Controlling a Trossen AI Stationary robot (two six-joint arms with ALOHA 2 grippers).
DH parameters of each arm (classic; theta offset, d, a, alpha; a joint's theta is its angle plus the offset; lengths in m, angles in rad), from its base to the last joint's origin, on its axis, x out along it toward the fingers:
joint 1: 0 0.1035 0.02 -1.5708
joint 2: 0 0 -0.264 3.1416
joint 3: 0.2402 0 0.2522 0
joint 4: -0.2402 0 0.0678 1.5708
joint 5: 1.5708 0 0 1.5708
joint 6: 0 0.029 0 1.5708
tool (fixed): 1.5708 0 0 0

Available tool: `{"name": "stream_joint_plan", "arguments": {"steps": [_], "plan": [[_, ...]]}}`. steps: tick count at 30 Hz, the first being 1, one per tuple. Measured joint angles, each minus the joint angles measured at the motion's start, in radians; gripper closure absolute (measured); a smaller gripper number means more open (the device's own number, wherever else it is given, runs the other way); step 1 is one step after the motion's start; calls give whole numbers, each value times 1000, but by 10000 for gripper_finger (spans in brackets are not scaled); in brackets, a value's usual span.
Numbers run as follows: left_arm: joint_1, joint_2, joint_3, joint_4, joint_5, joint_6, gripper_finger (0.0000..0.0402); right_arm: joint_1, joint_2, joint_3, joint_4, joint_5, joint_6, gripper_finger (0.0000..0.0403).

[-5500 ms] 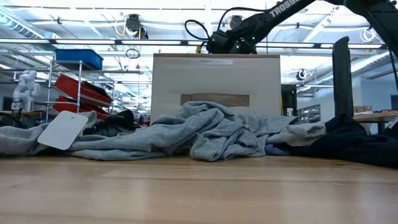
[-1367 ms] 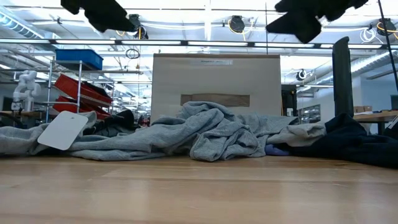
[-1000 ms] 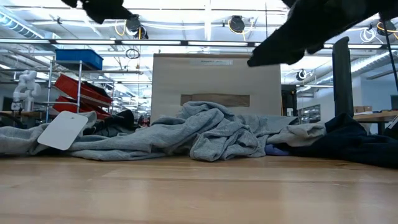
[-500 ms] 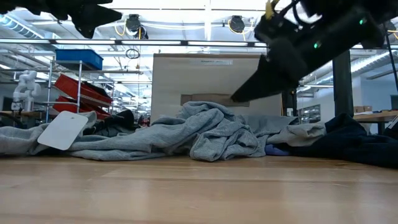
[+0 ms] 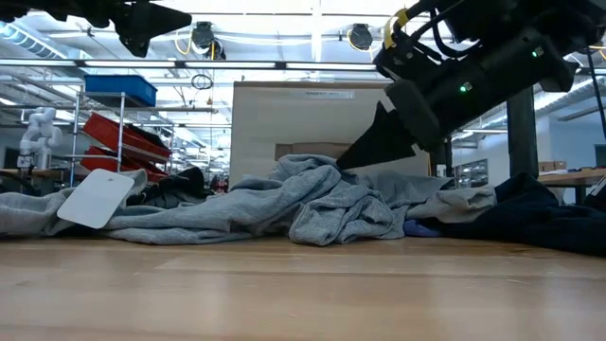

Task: Sort clothes
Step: Put the gray shirt into the laundry organizer

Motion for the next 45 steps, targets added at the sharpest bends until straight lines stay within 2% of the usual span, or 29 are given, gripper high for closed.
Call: {"name": "stream_joint_plan", "arguments": {"steps": [5, 10, 16, 18, 23, 31, 36, 45], "plan": [[0, 0, 0, 12, 0, 2, 183, -17, 34, 4, 2, -8, 12, 220], [0, 0, 0, 18, 0, 6, 183, -35, 68, 11, -10, -117, 17, 271], [0, 0, 0, 17, 0, 6, 183, -37, 65, 62, -93, -124, -3, 375], [0, 0, 0, 17, 0, 6, 183, -33, 65, 88, -138, -123, -22, 394], [0, 0, 0, 17, 11, 6, 183, -18, 65, 131, -202, -95, -32, 401], [0, 0, 0, 17, 95, 5, 183, 43, 58, 232, -234, -90, -167, 402], [0, 0, 0, 20, 135, 5, 183, 82, 57, 429, -409, -40, -300, 402], [0, 0, 0, 21, 136, -2, 183, 92, 57, 843, -868, 60, -455, 403]]}}
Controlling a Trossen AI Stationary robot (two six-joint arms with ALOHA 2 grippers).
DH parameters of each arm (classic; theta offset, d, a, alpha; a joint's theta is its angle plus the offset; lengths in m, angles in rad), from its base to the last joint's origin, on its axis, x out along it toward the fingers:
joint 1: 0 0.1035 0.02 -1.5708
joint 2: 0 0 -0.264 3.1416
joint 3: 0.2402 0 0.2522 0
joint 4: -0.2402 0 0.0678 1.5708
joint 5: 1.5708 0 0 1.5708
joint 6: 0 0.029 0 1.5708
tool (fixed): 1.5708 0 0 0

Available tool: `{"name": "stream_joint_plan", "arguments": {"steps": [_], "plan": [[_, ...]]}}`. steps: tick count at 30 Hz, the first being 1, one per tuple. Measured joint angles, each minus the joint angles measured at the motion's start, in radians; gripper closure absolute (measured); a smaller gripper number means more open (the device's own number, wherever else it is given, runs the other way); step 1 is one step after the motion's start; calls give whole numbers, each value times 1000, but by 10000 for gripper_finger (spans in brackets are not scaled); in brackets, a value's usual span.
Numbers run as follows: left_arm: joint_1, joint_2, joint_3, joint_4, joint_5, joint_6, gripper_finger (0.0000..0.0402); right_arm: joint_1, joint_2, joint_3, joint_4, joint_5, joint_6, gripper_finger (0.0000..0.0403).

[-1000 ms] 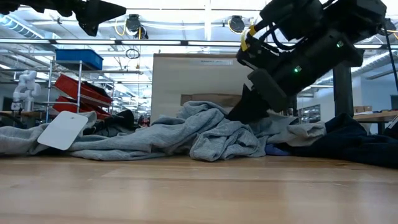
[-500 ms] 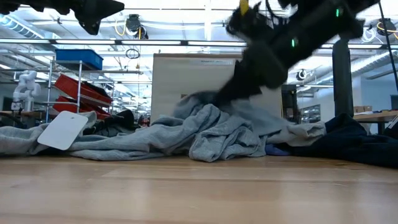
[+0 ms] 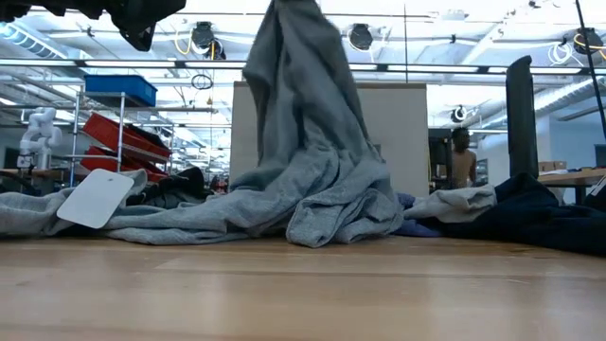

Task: Sort clothes
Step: Put the gray shirt into the laundry organizer

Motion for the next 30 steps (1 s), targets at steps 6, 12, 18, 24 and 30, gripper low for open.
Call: {"name": "stream_joint_plan", "arguments": {"steps": [6, 12, 18, 24, 30], "plan": [[0, 0, 0, 0, 0, 0, 183, 21, -2, 220, -384, 4, 133, 403], [0, 22, 0, 0, 0, 0, 183, 87, -1, 312, -782, 115, 428, 403], [0, 90, 1, -1, -15, 0, 183, 165, 0, 326, -986, 123, 650, 403], [14, 197, 1, -1, -143, 4, 183, 203, 0, 326, -1048, 123, 743, 403], [82, 319, 1, 5, -170, 8, 183, 207, 0, 326, -1047, 123, 742, 403]]}}
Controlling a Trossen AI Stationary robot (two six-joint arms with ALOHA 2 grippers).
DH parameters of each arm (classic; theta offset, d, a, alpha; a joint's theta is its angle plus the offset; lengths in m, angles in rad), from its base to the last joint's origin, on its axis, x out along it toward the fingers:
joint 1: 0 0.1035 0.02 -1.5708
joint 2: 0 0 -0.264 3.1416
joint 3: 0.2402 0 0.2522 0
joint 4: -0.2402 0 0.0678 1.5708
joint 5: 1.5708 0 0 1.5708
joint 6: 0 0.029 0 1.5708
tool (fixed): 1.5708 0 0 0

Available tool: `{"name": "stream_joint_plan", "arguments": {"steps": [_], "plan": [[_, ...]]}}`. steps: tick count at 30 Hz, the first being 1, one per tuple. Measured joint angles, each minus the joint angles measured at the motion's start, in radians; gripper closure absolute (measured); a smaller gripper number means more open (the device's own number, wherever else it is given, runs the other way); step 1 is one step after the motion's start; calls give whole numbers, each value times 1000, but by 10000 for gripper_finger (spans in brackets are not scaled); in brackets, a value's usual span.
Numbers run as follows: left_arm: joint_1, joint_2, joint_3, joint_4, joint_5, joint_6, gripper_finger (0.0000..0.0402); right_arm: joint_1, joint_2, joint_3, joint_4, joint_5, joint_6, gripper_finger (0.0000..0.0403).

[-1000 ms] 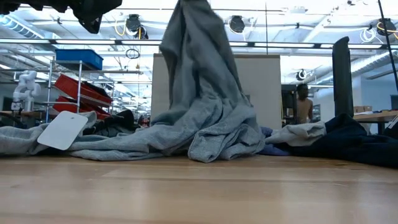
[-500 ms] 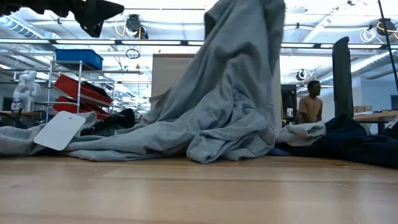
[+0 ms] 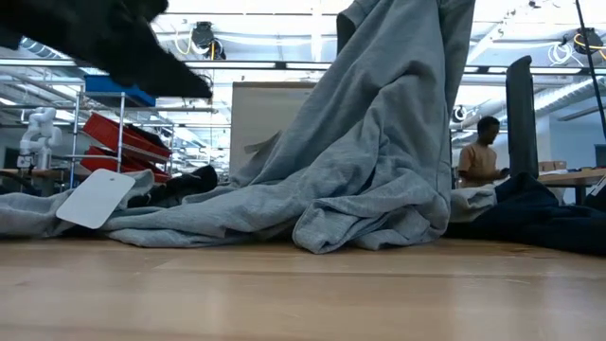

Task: Sort clothes
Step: Put the gray shirt into the laundry organizer

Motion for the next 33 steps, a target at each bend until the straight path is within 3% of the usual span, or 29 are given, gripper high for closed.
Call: {"name": "stream_joint_plan", "arguments": {"steps": [13, 20, 26, 33], "plan": [[127, 266, 1, 123, -13, 72, 183, -4, 0, 0, 31, 3, -30, 403], [182, 351, 1, 200, -22, 81, 183, -6, 0, 0, 86, 3, -102, 403], [217, 391, 1, 216, 84, 81, 183, -6, 0, 0, 106, 5, -131, 403], [237, 428, 10, 229, 108, 72, 183, -21, 0, 0, 115, 5, -134, 403]]}}
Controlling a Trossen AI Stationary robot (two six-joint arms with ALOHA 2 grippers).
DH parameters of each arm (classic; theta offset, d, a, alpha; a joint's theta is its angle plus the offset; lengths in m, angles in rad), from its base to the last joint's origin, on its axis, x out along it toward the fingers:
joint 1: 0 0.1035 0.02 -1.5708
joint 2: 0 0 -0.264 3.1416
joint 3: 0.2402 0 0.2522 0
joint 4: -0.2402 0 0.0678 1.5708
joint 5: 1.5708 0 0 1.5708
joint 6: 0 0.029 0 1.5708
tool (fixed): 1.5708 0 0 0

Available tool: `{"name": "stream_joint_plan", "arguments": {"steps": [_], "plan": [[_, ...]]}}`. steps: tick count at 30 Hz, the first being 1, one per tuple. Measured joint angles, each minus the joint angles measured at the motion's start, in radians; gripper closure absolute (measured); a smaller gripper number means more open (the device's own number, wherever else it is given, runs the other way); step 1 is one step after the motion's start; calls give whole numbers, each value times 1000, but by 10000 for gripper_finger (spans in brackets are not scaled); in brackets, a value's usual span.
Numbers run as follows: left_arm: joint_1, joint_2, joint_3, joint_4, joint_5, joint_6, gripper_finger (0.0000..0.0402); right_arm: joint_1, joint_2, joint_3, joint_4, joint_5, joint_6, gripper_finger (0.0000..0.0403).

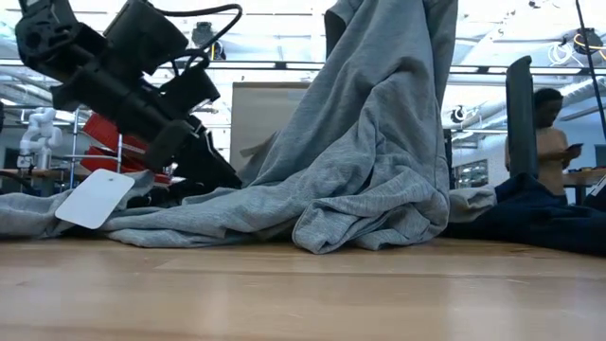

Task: Sort clothes
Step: Put the gray shirt into the laundry organizer

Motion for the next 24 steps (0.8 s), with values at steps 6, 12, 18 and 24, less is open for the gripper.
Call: {"name": "stream_joint_plan", "arguments": {"steps": [6, 12, 18, 24], "plan": [[0, 1, 15, 4, 2, -1, 199, -10, 0, 0, 3, 0, -1, 403], [0, 1, 15, -12, 2, -1, 282, -10, 0, 0, 3, 0, -1, 403], [0, 1, 15, -33, 2, -1, 390, -10, 0, 0, 3, 0, -1, 403], [-20, -57, 60, -67, 0, 19, 397, -7, 0, 0, 2, 0, -1, 403]]}}
